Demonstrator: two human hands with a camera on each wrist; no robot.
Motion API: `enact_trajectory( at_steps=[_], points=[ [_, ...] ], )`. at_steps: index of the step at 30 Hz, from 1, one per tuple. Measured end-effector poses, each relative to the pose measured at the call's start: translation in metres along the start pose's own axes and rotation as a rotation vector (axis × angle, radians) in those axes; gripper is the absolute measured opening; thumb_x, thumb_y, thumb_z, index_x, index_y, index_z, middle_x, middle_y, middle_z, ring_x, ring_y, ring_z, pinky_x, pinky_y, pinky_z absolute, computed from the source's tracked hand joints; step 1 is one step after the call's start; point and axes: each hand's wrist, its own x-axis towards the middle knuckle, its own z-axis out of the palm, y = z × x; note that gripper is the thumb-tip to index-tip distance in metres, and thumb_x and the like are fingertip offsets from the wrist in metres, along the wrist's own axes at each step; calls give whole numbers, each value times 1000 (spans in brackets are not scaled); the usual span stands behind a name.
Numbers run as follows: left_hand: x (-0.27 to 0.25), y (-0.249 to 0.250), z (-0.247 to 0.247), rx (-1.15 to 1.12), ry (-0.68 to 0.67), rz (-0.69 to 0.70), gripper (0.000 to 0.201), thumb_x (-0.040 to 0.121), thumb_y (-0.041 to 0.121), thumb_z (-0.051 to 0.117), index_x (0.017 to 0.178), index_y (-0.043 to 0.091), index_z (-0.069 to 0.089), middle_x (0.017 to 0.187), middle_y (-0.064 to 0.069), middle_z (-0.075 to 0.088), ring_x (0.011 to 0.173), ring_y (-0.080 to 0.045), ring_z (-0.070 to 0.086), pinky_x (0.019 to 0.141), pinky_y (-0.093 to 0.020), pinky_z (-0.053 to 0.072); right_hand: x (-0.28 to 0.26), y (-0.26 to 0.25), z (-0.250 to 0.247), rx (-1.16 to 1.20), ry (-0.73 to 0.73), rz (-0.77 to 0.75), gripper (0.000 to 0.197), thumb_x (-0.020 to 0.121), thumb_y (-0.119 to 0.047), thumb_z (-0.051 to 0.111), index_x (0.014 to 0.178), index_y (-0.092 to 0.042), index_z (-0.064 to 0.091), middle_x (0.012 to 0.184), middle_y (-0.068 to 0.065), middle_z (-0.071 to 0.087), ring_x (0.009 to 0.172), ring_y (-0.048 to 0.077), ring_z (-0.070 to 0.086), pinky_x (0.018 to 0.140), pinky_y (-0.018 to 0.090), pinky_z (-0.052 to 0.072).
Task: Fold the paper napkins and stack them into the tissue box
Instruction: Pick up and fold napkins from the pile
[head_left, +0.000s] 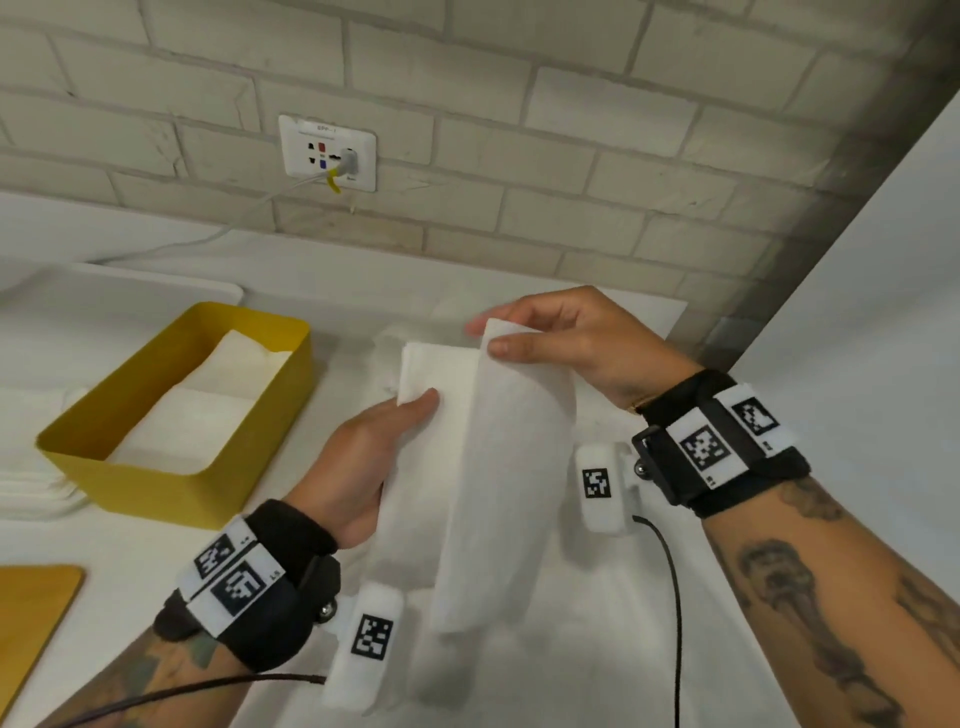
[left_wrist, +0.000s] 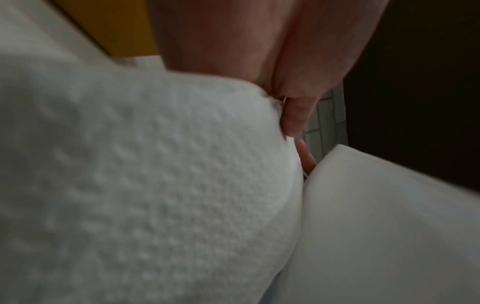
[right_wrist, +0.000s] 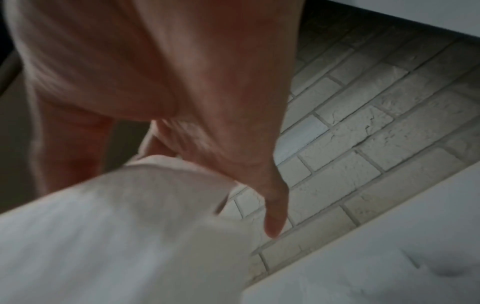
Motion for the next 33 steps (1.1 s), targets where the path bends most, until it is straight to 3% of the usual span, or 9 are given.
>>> enact_trajectory(
  at_steps=[3,6,10,14,16,19,24,28,33],
  points=[
    [-3,-11,5,-12,-37,-24,43,101,32,51,133,7,62,123,-15,73,109,-32,72,86,-42,57,9,11,14,-20,113,74,11,84,-17,81,81,-11,72,79,-2,72,72,9,67,67,21,53],
    [-5,-19,5,-77,-30,-56,45,103,40,48,133,10,62,125,-14,72,113,-31,71,92,-45,53,14,24,26,-83,133,161,13,82,-20,83,76,-17,72,74,-5,72,67,6,66,66,22,52],
    [-5,-26,4,-94,-10,-49,49,103,47,45,131,12,63,125,-13,72,115,-30,70,97,-44,52,12,41,42,-91,142,219,16,80,-27,85,84,-16,74,81,-4,74,72,8,69,73,27,55],
    [-3,-31,-1,-70,-4,-47,40,101,26,55,133,4,62,123,-17,72,113,-34,70,96,-45,54,4,58,46,-17,385,281,37,78,-46,84,104,-24,69,104,-4,72,95,11,68,86,29,54],
    [-1,-30,-3,-82,22,-38,37,101,23,55,130,3,63,121,-17,73,111,-35,71,94,-44,55,-9,66,46,161,447,411,52,76,-55,82,115,-26,64,112,-4,71,100,13,69,85,33,56],
    [0,-30,-3,-105,15,-24,35,103,24,52,130,5,63,122,-15,73,111,-32,72,93,-44,55,-31,81,55,457,341,513,61,75,-55,80,121,-17,66,108,0,76,94,17,72,73,34,57],
    [2,-33,-2,-117,30,-39,40,104,33,50,131,7,64,124,-13,73,114,-30,71,97,-44,52,-41,84,67,690,554,334,12,91,-16,73,100,-8,72,100,4,77,93,20,73,71,31,58],
    [2,-31,-6,-121,75,3,38,105,33,49,129,9,66,120,-12,75,109,-28,73,90,-43,55,-47,72,50,698,698,204,4,93,-10,68,97,-11,66,96,3,77,89,18,72,70,30,58],
    [5,-19,-10,-111,116,30,41,106,39,47,129,10,67,122,-10,74,113,-27,71,99,-43,52,-77,29,25,585,416,40,22,75,-17,73,96,-12,74,96,12,78,84,22,75,69,30,62]
  ],
)
